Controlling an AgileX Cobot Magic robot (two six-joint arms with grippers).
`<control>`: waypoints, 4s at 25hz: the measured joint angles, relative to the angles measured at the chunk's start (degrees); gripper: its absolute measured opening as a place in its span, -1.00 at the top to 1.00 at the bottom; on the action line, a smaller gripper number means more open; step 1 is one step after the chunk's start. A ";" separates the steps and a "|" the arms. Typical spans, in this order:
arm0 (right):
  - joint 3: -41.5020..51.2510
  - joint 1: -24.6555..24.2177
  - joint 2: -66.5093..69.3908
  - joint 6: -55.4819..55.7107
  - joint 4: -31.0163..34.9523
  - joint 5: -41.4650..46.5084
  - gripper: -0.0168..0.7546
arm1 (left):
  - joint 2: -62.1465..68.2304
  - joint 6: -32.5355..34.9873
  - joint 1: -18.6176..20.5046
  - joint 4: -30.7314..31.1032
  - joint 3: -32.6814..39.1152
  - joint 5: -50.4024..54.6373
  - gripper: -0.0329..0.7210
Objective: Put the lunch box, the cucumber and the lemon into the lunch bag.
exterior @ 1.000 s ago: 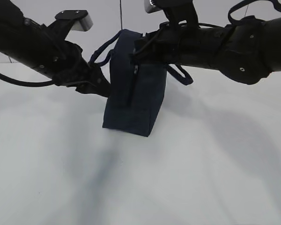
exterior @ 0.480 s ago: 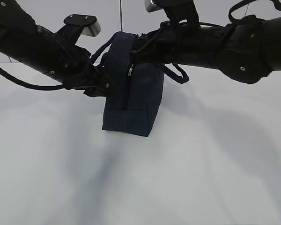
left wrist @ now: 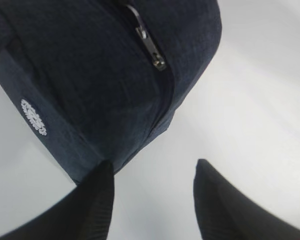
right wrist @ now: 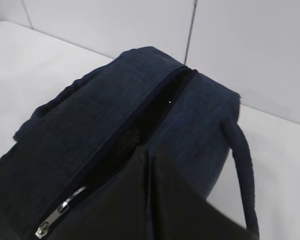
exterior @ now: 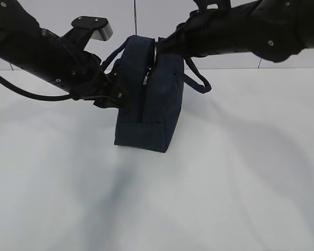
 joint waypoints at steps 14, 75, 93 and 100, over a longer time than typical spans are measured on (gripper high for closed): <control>-9.37 0.00 -0.09 2.10 15.39 18.11 0.29 | 0.00 -0.95 0.11 1.55 0.00 0.49 -0.08; -36.36 0.00 17.65 -10.63 39.60 43.28 0.24 | 0.00 -5.71 5.67 5.76 0.00 13.64 -0.03; -36.36 0.00 18.77 -11.58 40.81 46.30 0.26 | 0.00 -5.71 5.67 5.76 0.00 13.31 -0.03; -36.36 0.00 18.77 -12.06 40.81 47.73 0.36 | 0.00 -5.71 5.67 5.76 0.00 13.21 -0.03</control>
